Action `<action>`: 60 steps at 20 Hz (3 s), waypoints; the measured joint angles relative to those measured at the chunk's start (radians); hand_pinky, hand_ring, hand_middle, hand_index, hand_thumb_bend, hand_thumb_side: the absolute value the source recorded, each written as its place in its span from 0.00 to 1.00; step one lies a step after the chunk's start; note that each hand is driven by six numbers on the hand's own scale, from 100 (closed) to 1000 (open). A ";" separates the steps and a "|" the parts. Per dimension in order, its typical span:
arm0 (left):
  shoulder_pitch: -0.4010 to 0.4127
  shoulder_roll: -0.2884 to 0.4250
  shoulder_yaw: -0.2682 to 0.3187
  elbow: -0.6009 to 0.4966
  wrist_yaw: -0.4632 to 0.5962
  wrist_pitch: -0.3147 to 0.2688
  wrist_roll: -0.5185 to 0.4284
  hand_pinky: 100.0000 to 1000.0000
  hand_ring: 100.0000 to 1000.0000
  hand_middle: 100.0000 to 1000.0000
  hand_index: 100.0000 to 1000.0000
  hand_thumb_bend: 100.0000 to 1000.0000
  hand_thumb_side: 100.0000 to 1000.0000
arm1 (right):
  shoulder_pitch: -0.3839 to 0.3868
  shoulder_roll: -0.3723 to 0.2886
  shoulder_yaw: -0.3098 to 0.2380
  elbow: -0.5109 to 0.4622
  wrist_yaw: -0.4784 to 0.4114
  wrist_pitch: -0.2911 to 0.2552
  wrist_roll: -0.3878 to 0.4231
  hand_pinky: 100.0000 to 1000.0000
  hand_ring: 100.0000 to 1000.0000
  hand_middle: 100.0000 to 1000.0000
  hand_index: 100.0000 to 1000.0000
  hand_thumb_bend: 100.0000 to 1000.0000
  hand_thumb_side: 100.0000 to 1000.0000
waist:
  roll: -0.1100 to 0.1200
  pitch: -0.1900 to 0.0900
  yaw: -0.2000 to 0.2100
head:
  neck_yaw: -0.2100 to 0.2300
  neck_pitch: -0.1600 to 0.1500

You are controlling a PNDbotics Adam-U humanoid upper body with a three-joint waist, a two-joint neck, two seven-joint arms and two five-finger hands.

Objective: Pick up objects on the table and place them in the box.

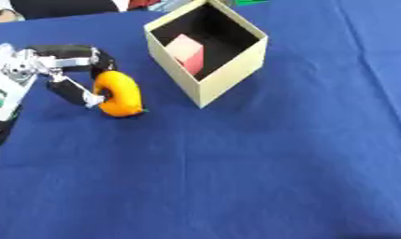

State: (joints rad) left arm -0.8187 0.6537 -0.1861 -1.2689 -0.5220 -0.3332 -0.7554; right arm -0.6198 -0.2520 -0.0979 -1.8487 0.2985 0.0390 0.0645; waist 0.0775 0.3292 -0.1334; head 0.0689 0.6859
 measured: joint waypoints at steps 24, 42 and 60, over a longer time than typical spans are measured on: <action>-0.112 0.056 0.062 -0.134 0.019 0.021 0.282 0.56 0.49 0.59 0.61 0.00 0.01 | 0.003 0.000 0.000 -0.012 0.002 0.000 0.000 0.89 1.00 0.58 0.89 0.00 0.62 | 0.014 -0.003 -0.020 | 0.000 -0.013; -0.229 -0.034 0.048 -0.026 -0.041 -0.067 0.543 0.56 0.51 0.57 0.60 0.00 0.10 | -0.034 0.010 0.013 -0.030 0.001 -0.004 0.015 0.89 1.00 0.58 0.89 0.00 0.63 | 0.049 0.042 -0.102 | 0.076 -0.056; -0.233 -0.109 0.037 0.167 -0.185 -0.204 0.598 0.64 0.66 0.75 0.75 0.64 0.43 | -0.041 0.010 0.018 -0.031 -0.020 -0.003 0.018 0.89 1.00 0.58 0.89 0.00 0.63 | 0.062 0.060 -0.119 | 0.075 -0.063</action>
State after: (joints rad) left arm -1.0520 0.5448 -0.1495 -1.1021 -0.7068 -0.5370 -0.1576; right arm -0.6607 -0.2424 -0.0797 -1.8792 0.2788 0.0359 0.0822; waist 0.1394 0.3895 -0.2520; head 0.1442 0.6228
